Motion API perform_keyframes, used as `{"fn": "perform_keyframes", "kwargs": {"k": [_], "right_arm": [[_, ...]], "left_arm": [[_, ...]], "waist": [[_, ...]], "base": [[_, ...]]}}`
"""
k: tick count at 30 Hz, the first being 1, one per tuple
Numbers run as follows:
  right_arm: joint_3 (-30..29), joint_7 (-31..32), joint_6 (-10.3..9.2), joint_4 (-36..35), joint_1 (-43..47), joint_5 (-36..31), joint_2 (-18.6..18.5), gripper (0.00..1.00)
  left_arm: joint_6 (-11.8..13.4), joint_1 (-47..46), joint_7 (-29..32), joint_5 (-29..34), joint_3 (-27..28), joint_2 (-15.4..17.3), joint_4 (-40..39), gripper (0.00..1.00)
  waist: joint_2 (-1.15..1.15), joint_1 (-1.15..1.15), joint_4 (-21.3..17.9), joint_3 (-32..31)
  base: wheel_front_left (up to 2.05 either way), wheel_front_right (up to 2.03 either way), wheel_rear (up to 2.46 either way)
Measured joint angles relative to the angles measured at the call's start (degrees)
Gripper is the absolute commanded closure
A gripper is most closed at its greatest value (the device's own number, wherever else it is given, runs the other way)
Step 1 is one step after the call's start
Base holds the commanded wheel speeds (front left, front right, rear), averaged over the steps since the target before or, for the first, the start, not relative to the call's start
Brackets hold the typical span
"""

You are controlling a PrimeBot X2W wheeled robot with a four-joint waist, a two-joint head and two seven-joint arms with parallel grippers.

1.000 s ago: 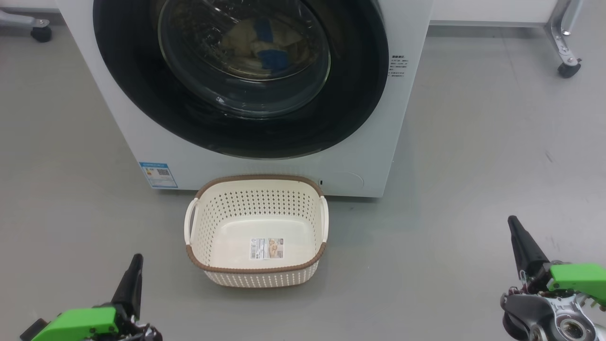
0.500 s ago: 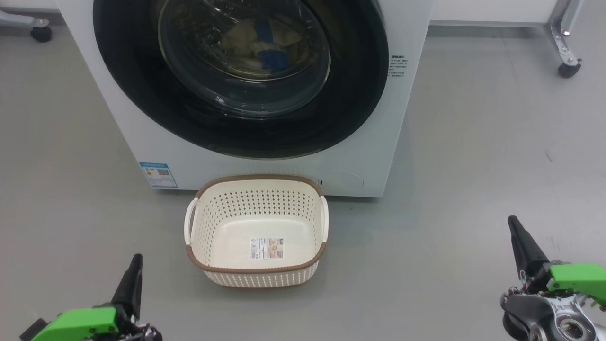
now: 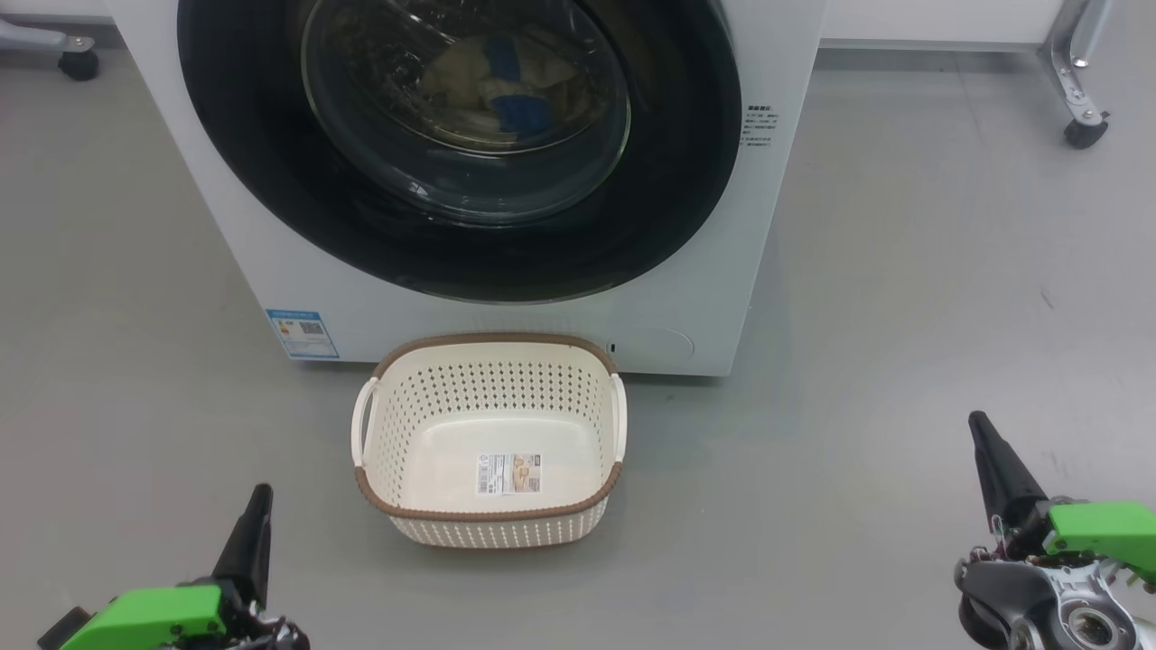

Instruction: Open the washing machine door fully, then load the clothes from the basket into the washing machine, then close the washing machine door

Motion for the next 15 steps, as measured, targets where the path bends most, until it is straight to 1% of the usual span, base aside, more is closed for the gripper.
{"fn": "perform_keyframes", "kwargs": {"k": [15], "right_arm": [[0.00,0.00,0.00,0.00,0.00,0.00,0.00,1.00]], "left_arm": [[0.00,0.00,0.00,0.00,0.01,0.00,0.00,1.00]], "waist": [[0.00,0.00,0.00,0.00]], "base": [[0.00,0.00,0.00]]}}
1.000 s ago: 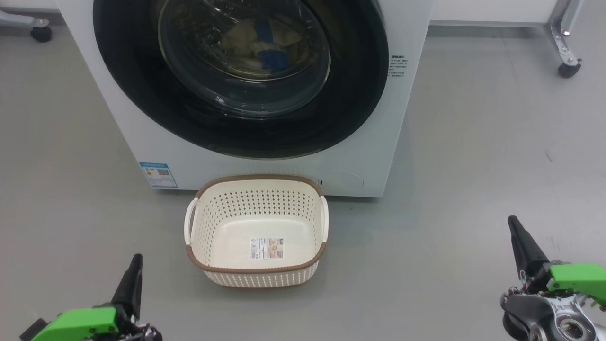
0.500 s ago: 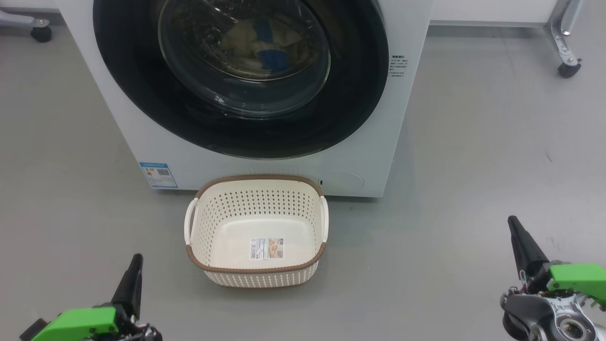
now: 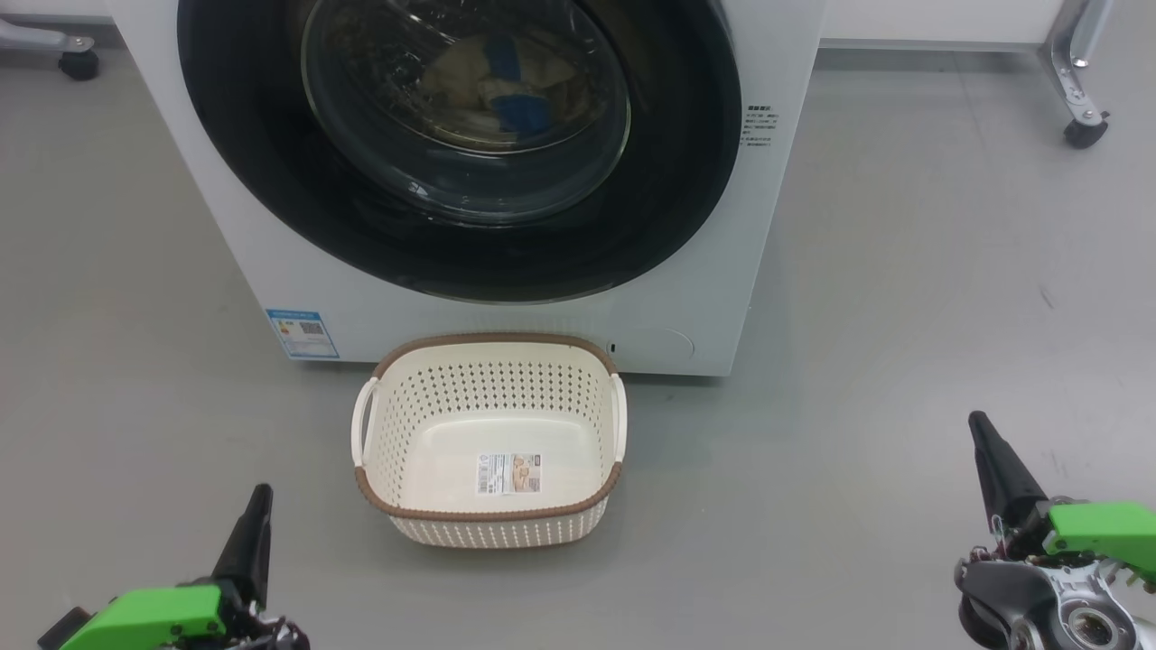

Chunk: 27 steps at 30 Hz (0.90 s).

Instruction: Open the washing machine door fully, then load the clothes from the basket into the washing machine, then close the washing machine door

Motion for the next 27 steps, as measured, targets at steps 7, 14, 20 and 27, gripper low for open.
{"fn": "perform_keyframes", "kwargs": {"k": [7,14,20,27], "right_arm": [[0.00,0.00,0.00,0.00,0.00,0.00,0.00,1.00],[0.00,0.00,0.00,0.00,0.00,0.00,0.00,1.00],[0.00,0.00,0.00,0.00,0.00,0.00,0.00,1.00],[0.00,0.00,0.00,0.00,0.00,0.00,0.00,1.00]], "left_arm": [[0.00,0.00,0.00,0.00,0.00,0.00,0.00,1.00],[0.00,0.00,0.00,0.00,0.00,0.00,0.00,1.00],[0.00,0.00,0.00,0.00,0.00,0.00,0.00,1.00],[0.00,0.00,0.00,0.00,0.00,0.00,0.00,1.00]], "waist": [[0.00,0.00,0.00,0.00],[0.00,0.00,0.00,0.00],[0.00,0.00,0.00,0.00],[0.00,0.00,0.00,0.00]], "base": [[0.00,0.00,0.00],[0.00,0.00,0.00],[0.00,0.00,0.00],[0.00,0.00,0.00]]}}
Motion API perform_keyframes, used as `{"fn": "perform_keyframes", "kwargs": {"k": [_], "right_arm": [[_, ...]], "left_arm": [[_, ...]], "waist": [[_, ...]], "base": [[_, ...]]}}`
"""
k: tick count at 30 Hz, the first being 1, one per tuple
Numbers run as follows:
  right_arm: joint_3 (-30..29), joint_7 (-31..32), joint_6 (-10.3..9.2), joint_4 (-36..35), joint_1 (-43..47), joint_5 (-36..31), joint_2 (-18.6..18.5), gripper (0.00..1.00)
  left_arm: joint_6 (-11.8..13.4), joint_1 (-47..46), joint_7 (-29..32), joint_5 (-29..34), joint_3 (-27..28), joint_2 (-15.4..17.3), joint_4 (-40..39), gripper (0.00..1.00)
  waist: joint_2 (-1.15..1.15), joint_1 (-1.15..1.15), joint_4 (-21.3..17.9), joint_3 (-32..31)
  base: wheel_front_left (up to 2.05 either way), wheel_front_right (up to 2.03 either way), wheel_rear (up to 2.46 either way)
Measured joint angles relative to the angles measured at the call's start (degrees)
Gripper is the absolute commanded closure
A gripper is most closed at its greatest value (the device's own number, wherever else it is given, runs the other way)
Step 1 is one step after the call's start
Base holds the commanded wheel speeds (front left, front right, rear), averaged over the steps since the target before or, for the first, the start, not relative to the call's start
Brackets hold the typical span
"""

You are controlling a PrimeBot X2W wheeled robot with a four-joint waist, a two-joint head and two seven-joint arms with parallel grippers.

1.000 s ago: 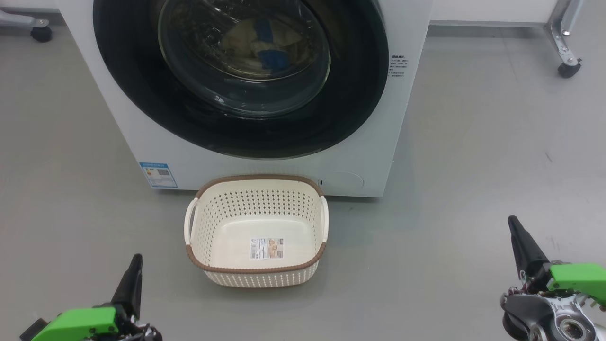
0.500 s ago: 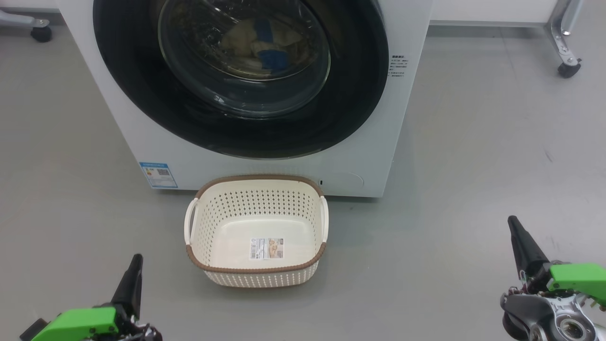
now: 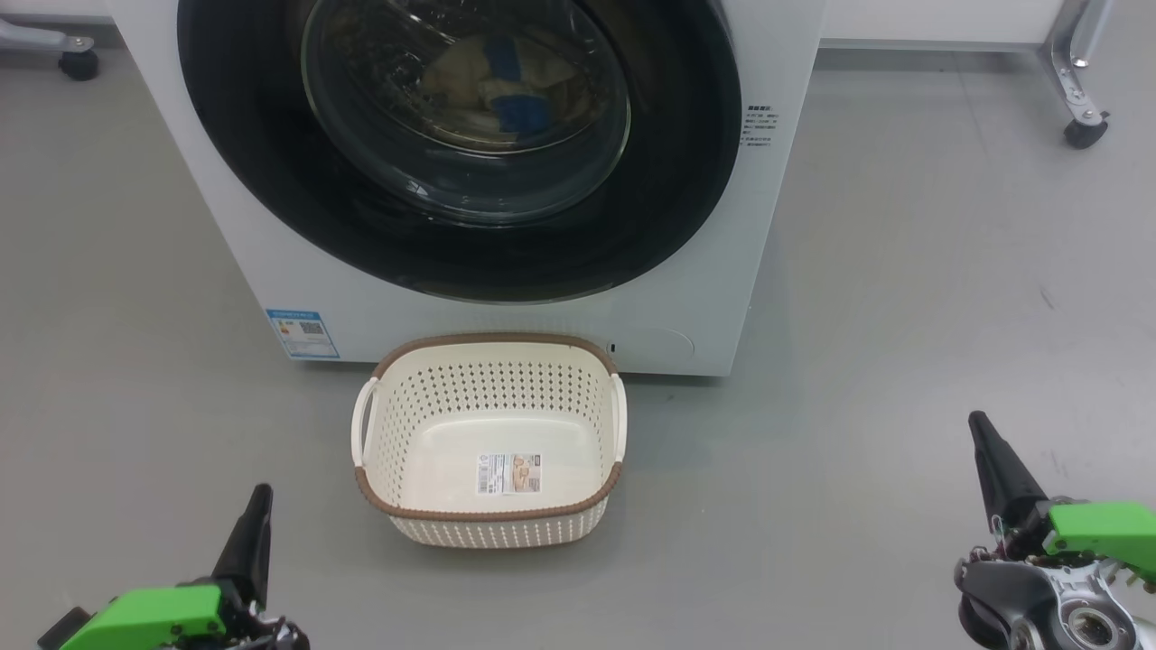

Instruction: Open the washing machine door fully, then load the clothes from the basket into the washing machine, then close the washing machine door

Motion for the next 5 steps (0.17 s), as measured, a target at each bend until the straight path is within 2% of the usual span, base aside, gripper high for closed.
{"fn": "perform_keyframes", "kwargs": {"k": [5], "right_arm": [[0.00,0.00,0.00,0.00,0.00,0.00,0.00,1.00]], "left_arm": [[0.00,0.00,0.00,0.00,0.00,0.00,0.00,1.00]], "waist": [[0.00,0.00,0.00,0.00]], "base": [[0.00,0.00,0.00]]}}
